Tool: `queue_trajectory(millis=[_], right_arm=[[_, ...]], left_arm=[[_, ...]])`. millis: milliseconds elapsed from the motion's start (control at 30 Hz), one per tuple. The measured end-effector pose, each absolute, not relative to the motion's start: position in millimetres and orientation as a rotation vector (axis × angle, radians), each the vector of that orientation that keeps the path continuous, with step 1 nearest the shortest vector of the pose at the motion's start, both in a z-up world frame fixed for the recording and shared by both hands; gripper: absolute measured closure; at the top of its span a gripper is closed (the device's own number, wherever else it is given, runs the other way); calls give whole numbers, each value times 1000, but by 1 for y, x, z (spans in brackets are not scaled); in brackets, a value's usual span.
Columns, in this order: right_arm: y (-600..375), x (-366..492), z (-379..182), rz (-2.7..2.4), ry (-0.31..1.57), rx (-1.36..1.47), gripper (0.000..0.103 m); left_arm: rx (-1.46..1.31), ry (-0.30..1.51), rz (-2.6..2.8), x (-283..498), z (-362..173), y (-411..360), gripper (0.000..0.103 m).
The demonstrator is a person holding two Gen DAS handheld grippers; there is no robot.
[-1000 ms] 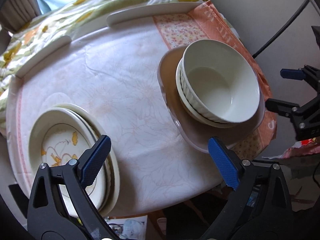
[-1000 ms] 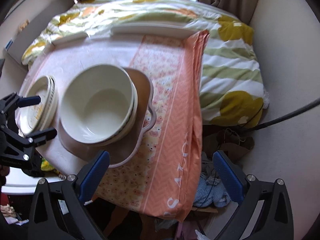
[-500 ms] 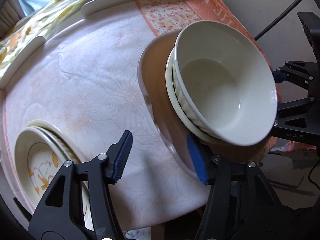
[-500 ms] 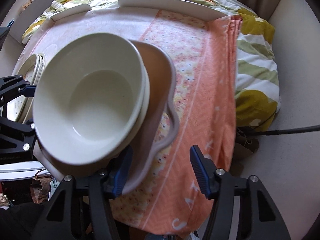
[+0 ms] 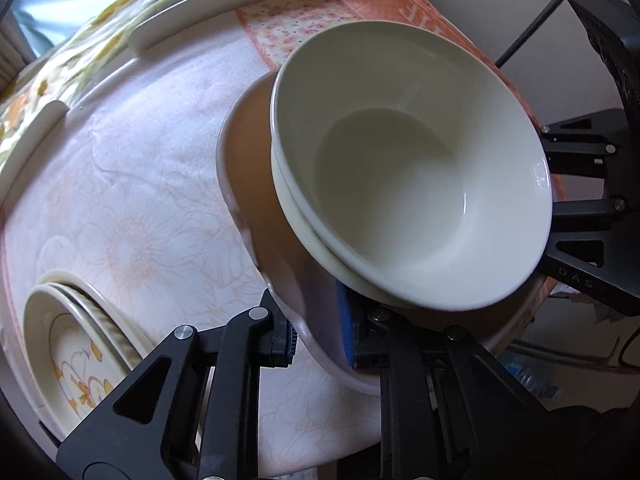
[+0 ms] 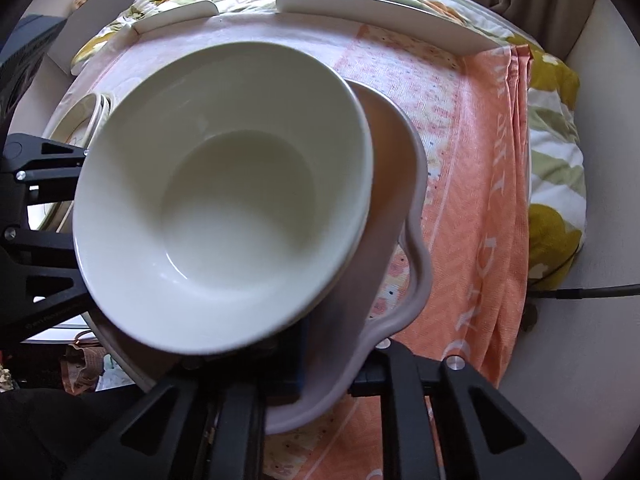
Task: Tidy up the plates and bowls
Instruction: 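Lift the pink dish with both tools and lower it onto the plate stack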
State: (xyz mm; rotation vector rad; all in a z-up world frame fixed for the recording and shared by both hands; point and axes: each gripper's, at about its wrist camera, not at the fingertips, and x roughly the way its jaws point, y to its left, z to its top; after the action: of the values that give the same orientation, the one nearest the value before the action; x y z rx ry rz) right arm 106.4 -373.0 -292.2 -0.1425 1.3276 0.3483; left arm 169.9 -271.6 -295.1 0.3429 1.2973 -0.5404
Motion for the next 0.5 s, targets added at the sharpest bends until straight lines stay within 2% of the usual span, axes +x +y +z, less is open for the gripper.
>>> queue_trajectory(millis=[500], right_arm=[[-385, 101, -286, 336, 1255, -119, 90]], left_arm=[[393, 1218, -509, 158, -284, -276, 89]])
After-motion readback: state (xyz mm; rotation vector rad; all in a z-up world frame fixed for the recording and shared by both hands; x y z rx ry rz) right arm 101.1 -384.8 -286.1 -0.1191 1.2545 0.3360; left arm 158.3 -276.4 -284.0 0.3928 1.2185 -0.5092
